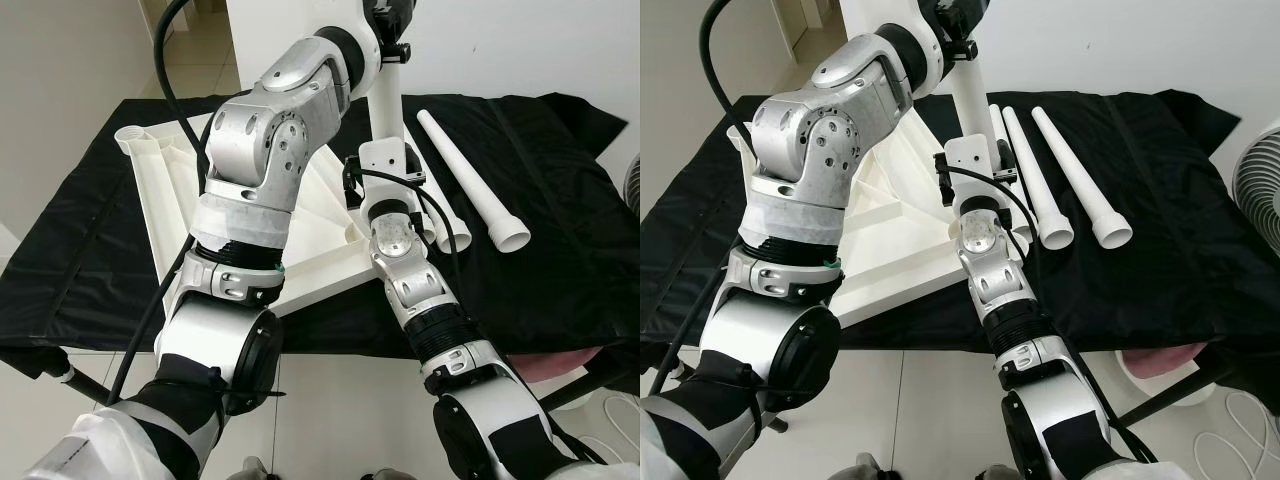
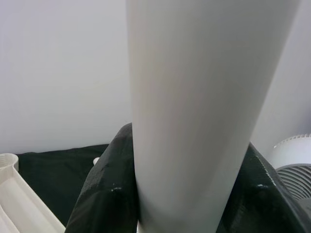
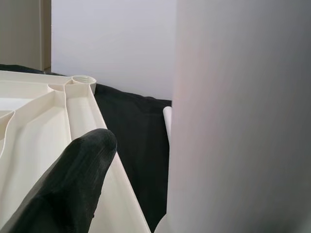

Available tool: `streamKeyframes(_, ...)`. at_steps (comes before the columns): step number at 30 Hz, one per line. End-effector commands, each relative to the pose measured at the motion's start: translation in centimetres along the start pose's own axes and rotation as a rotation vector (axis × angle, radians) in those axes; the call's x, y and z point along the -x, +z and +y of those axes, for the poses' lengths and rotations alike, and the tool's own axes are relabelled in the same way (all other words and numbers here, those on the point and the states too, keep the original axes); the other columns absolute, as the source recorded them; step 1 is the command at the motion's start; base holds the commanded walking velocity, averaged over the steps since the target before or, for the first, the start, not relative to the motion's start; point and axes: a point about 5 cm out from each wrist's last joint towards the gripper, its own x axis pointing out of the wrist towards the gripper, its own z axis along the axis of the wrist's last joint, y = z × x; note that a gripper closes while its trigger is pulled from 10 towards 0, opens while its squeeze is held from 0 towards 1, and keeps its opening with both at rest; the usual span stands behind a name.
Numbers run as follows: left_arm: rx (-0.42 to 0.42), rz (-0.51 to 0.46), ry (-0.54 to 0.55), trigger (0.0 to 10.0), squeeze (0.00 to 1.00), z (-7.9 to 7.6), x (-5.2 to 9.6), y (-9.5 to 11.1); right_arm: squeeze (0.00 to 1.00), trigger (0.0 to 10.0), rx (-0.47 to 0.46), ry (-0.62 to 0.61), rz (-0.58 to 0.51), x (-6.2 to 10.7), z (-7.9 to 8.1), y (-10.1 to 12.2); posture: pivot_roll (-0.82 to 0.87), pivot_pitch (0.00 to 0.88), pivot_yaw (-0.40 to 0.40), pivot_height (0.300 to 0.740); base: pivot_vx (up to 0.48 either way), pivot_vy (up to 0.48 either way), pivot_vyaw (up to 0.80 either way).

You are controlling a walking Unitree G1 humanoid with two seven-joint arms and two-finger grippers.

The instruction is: Building children table

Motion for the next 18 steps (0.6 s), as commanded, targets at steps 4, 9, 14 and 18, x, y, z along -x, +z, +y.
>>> streamKeyframes(4,-0.013,-0.020,-0.012,10.0,0.00,-0.73,-0.02,0.85,0.00,3.9,0.001,-0.032,-0.039,-0.40,0.41,0.79,-0.12,0.020,0.066,0.740,0.000,0.000,0.00)
streamKeyframes(9,-0.013,-0.016,-0.012,10.0,0.00,-0.82,-0.05,0.79,0.00,1.5,0.021,-0.060,-0.068,-0.64,0.19,1.13,-0.12,0.022,0.069,0.740,0.000,0.000,0.00)
streamKeyframes(14,-0.017,-0.013,-0.012,10.0,0.00,-0.92,-0.06,0.69,0.00,0.0,0.007,-0.089,-0.058,-0.81,-0.06,1.11,-0.12,0.022,0.069,0.740,0.000,0.000,0.00)
streamKeyframes(18,-0.030,-0.012,-0.014,10.0,0.00,-0.99,-0.02,0.59,0.00,0.0,0.015,-0.098,-0.060,-0.88,-0.11,1.05,-0.13,0.024,0.071,0.740,0.000,0.000,0.00)
